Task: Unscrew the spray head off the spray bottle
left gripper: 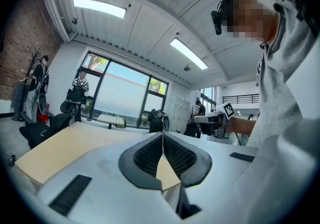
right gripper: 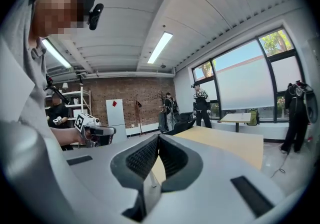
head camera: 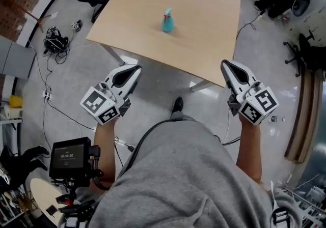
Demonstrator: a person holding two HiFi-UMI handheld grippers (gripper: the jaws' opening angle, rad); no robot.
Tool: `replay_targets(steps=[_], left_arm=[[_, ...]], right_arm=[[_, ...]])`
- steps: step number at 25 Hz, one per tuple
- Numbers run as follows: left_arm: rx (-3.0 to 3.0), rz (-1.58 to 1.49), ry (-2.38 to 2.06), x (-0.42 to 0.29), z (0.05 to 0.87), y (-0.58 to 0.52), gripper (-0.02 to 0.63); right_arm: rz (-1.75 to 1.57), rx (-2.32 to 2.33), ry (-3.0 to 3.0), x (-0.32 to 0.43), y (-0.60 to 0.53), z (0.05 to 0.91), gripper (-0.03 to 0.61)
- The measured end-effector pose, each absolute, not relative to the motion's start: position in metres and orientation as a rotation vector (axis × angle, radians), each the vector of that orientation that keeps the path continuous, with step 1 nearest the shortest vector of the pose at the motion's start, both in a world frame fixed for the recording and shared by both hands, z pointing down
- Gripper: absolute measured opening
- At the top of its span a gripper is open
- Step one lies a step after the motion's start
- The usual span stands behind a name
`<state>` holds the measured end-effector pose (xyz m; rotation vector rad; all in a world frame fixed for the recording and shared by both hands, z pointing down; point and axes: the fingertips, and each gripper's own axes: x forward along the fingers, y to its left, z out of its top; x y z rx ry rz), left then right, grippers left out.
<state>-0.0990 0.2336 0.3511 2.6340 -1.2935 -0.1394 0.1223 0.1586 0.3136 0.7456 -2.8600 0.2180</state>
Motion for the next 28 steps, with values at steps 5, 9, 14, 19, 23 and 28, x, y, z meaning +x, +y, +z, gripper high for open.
replay_targets(steps=[5,9,14,19,23,28], left_arm=[[2.627,-0.119,-1.295,-0.084,0.344,0.165,0.006],[2.624,-0.091,-1.294,-0.084,0.378,0.081,0.006],[2.602,-0.010,-1.272,-0.078,0.416,0.079,0.006],[2.532,0.007,-1.252,-0.092,0.460,0.011,0.074],[2.507,0.124,-1.272,-0.120,0.525,-0.055,0.243],[2.537,0.399,-1.321,-0.116,0.585,-0.092,0.471]], right_arm=[[0.207,0.623,-2.889,0.113,0.096,0.293,0.006],[0.191,0.539,-2.897,0.100,0.016,0.312,0.006],[0.211,0.526,-2.890,0.105,0.028,0.312,0.006],[0.251,0.577,-2.837,0.111,-0.025,0.316,0.006],[0.284,0.657,-2.800,0.098,-0.073,0.332,0.006],[0.281,0.728,-2.757,0.109,-0.079,0.315,0.006]])
